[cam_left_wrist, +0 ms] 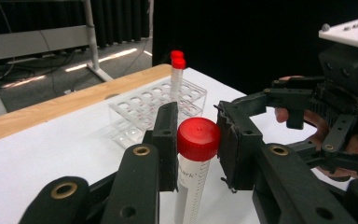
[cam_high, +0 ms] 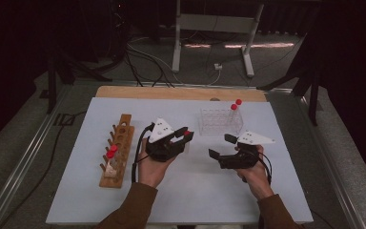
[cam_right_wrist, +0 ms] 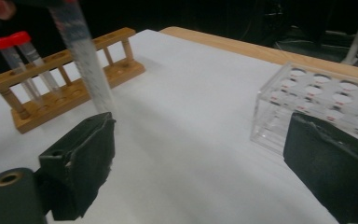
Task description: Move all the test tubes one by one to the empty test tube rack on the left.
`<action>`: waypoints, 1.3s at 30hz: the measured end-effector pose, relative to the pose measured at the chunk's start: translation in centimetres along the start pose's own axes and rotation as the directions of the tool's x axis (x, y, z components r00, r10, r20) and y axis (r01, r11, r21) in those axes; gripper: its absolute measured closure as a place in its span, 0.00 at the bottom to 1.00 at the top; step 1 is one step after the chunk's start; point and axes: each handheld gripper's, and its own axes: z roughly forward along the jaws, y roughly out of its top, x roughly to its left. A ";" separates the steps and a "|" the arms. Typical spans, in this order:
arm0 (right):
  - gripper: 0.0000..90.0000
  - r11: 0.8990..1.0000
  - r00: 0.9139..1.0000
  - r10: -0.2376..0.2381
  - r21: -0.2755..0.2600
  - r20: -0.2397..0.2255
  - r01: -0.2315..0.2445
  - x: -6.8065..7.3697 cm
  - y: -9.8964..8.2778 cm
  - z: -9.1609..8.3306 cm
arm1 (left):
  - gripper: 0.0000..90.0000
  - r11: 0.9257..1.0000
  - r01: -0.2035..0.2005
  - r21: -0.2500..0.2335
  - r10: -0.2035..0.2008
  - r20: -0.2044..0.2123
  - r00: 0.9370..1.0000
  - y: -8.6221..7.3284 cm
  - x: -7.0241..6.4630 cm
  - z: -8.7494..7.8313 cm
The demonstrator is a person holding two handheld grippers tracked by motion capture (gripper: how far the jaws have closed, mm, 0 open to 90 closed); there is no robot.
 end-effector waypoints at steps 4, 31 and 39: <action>0.05 1.000 1.000 0.007 0.001 0.009 -0.007 -0.3 -0.1 -0.1 | 0.79 1.000 0.004 -0.011 -0.005 -0.009 1.000 0.2 0.7 -1.0; 0.03 0.999 0.999 0.038 -0.015 0.025 -0.037 -1.0 -0.1 -1.0 | 0.79 0.994 0.050 -0.095 -0.072 -0.239 0.968 0.5 7.6 -11.0; 0.03 0.999 0.999 0.035 -0.015 0.022 -0.035 -0.9 -0.1 -1.0 | 0.79 0.994 0.081 -0.075 -0.100 -0.303 0.948 -1.1 9.5 -12.4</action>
